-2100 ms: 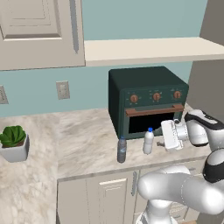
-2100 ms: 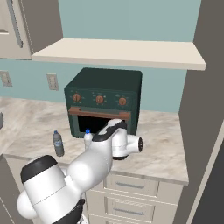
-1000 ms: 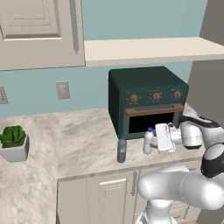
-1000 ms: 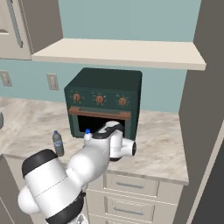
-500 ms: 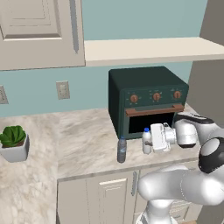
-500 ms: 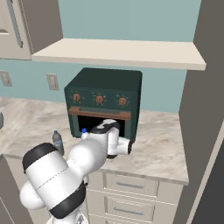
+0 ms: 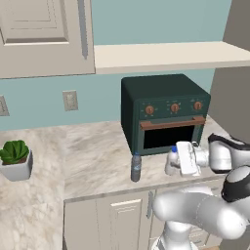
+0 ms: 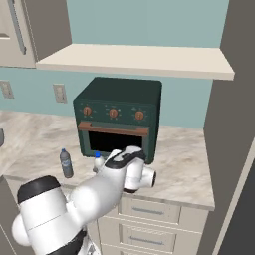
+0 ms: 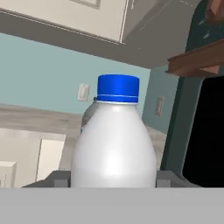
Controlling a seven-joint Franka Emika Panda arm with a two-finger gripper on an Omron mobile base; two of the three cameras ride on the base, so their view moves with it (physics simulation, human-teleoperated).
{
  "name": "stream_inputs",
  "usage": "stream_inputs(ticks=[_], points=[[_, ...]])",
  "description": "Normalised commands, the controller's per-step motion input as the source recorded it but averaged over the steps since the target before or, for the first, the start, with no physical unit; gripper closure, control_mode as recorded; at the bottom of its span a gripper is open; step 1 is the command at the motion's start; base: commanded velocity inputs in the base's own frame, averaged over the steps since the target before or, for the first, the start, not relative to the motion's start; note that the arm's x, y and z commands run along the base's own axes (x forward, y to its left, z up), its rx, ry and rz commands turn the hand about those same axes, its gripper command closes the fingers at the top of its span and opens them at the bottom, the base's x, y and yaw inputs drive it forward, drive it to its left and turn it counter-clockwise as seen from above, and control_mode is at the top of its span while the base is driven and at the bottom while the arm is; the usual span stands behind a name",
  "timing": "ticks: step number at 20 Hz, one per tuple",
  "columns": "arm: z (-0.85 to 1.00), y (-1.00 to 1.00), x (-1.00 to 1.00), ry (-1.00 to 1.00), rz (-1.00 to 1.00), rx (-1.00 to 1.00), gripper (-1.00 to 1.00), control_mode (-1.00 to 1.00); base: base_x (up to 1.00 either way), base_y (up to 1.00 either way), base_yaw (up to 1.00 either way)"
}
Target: Take the bottled waters from the counter and place them in the freezer to freeze. Close the freezer door after placing the bottles.
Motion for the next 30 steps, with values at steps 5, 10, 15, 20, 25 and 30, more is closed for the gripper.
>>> stream_inputs(ticks=[5, 10, 15, 20, 25, 30], points=[[0.42, 0.07, -1.0, -0.15, -0.15, 0.09, 1.0, -1.0, 0.0, 0.0, 0.0], [0.87, 0.29, -0.66, -0.04, -0.22, 0.02, 1.0, -1.0, 0.0, 0.0, 0.0], [1.0, 0.47, -0.34, 0.0, -0.16, 0.0, 1.0, -1.0, 0.0, 0.0, 0.0], [0.47, 0.26, -0.12, 0.01, -0.12, 0.0, 1.0, 1.0, -0.3, 0.05, -0.21], [0.0, 0.0, 0.0, 0.0, 0.0, 0.0, 1.0, 1.0, -1.0, 0.05, -0.75], [0.0, 0.0, 0.0, 0.0, 0.0, 0.0, 1.0, 1.0, -1.0, 0.01, -0.75]])
